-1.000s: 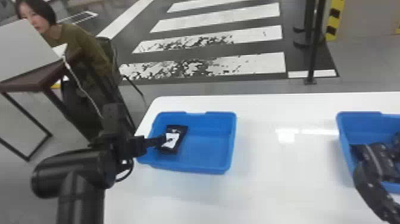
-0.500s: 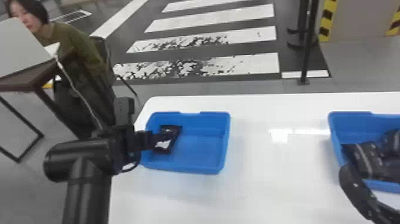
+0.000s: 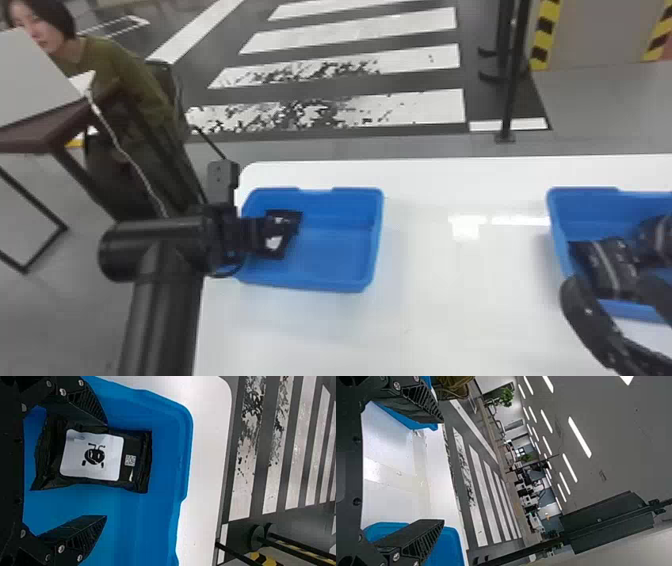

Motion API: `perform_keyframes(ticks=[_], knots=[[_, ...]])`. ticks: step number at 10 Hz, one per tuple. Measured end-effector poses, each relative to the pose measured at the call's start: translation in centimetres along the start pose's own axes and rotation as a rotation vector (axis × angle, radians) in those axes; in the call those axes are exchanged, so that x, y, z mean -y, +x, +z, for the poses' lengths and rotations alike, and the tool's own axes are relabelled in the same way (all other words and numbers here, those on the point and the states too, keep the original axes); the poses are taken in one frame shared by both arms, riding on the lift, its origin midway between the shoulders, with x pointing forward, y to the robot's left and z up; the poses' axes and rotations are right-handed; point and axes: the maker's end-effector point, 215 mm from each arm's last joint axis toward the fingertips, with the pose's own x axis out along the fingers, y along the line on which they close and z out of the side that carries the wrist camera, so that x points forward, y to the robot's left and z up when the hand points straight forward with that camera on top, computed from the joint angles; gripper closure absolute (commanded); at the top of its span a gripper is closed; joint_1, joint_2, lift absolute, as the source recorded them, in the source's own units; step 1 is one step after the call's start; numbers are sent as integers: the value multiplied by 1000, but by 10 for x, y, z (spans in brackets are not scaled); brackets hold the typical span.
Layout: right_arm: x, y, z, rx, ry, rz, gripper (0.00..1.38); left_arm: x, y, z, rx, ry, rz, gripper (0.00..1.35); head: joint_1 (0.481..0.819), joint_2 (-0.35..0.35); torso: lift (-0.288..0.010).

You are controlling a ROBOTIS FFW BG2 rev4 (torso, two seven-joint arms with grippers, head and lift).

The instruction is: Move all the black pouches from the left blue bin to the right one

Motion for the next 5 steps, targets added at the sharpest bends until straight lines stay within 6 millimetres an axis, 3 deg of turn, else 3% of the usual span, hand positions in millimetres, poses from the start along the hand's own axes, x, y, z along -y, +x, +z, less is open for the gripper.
perform_keyframes(ticks=[2,3,4,5], knots=[[-1,0,-3,-6,12,5,130,-3,7,-3,-33,0,17,266,695,291,-140],[-2,0,-5,-10,19,8,130,-8,9,-10,-58,-6,34,386,695,298,-140],[-2,0,-7,-14,25,8,130,-12,11,-17,-80,-16,44,653,695,306,-140],[-1,0,-9,-19,31,8,133,-15,13,-23,-97,-24,50,834,695,310,-140]])
